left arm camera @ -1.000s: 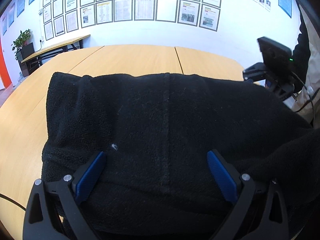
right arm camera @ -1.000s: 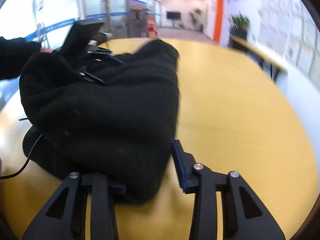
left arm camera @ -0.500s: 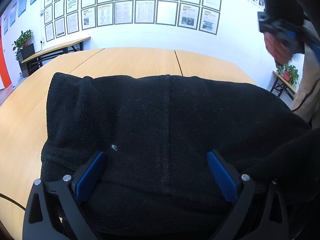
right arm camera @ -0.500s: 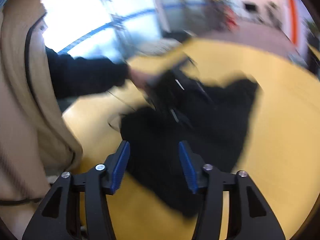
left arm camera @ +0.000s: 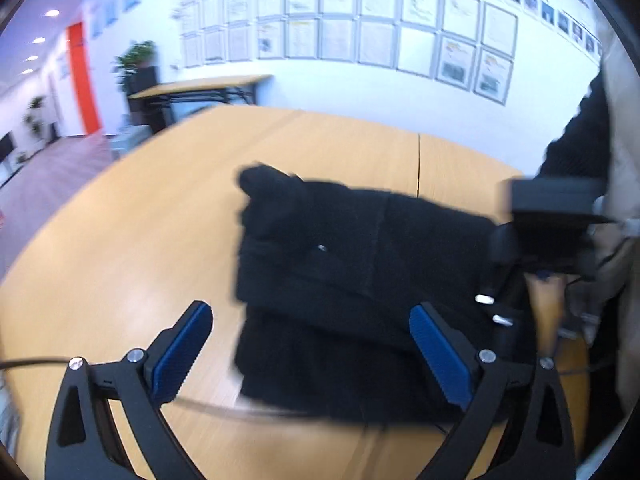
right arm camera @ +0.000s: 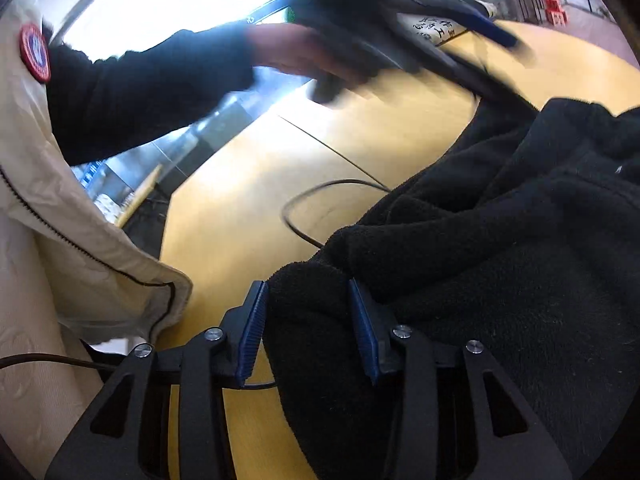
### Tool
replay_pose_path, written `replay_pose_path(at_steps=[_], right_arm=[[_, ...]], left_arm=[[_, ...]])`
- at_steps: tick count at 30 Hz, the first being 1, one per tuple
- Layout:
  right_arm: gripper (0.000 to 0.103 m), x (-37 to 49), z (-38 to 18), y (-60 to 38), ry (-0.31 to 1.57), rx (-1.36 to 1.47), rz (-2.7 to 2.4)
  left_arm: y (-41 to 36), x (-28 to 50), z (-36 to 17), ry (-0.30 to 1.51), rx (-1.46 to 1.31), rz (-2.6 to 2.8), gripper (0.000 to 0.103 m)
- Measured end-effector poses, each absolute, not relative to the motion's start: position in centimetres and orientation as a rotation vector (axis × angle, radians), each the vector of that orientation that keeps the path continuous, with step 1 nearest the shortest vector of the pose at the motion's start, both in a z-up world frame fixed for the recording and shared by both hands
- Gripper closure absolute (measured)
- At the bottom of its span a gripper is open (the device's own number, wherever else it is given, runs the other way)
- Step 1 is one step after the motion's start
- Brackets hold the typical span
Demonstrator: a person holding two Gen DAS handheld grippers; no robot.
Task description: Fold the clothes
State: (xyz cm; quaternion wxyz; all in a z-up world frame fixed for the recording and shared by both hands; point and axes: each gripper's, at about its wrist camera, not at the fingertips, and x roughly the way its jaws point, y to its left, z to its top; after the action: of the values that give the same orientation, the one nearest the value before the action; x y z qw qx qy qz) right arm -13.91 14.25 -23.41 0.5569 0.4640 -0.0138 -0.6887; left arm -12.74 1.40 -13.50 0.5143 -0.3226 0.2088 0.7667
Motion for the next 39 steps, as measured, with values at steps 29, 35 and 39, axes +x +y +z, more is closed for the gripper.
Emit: replay_pose_path(at_steps=[29,35,39], right_arm=[[0.043,-6.4,-19.8,19.4,-0.107,0.951,-1.760],[0.042,-5.9,-16.2,24.7,-0.100,1.031,-1.840],[0.041,-9.1,-18.2,23.7,-0.012,1.194,-1.815]], left_arm=[[8.7,-6.4,-22.0,0.568,-0.756,1.617,0.001],[7.8,-6.3,-22.9,0.569,-0.710,1.607,0.001],[7.9,-6.5,-23.7,0.568,-0.703,1.603,0.000]])
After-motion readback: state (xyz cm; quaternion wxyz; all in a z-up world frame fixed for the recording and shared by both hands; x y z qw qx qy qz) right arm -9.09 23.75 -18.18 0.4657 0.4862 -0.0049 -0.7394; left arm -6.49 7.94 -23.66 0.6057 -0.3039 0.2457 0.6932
